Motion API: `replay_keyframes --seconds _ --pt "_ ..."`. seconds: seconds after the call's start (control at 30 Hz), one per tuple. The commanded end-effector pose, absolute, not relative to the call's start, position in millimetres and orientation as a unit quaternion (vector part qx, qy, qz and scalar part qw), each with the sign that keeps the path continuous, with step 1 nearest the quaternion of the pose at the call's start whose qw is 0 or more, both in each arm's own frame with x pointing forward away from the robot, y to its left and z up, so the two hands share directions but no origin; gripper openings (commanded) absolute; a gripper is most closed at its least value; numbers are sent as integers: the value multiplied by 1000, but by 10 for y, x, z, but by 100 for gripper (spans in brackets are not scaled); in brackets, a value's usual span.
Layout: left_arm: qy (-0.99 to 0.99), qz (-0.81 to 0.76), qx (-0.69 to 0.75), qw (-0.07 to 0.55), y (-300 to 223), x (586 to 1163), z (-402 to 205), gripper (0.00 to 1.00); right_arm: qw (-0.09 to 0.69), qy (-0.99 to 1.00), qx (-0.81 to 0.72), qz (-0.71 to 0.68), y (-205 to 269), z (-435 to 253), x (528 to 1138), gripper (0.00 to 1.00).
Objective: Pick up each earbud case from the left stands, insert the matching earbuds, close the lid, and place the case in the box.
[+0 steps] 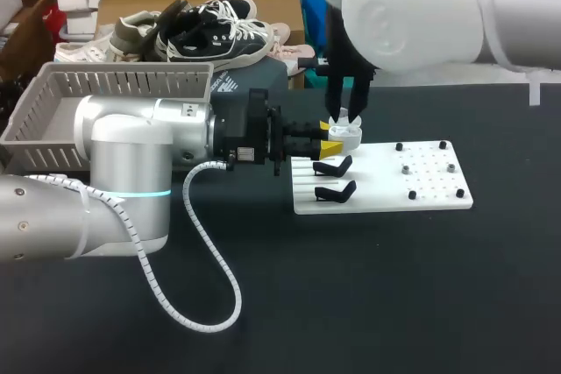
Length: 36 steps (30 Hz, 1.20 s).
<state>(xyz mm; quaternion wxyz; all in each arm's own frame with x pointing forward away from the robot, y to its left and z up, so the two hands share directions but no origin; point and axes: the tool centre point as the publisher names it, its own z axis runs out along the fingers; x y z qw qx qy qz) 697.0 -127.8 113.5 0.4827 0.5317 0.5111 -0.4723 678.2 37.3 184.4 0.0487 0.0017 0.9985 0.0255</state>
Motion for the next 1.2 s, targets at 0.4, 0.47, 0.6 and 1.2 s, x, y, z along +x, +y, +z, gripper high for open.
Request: replay_keyframes --seconds 0.4,0.47,0.6,1.2 --pt "511 -471 531 484 -1282 6964 1133 0 65 997 -36 34 354 1802 6721 0" --pt "511 -471 531 484 -1282 6964 1133 0 65 997 -38 33 353 1790 6731 0" --pt "511 -471 531 484 -1282 6964 1133 0 64 997 -39 33 355 1783 6746 0" --pt "511 -471 531 484 -1282 6964 1133 0 69 997 -35 27 385 1687 6815 0"
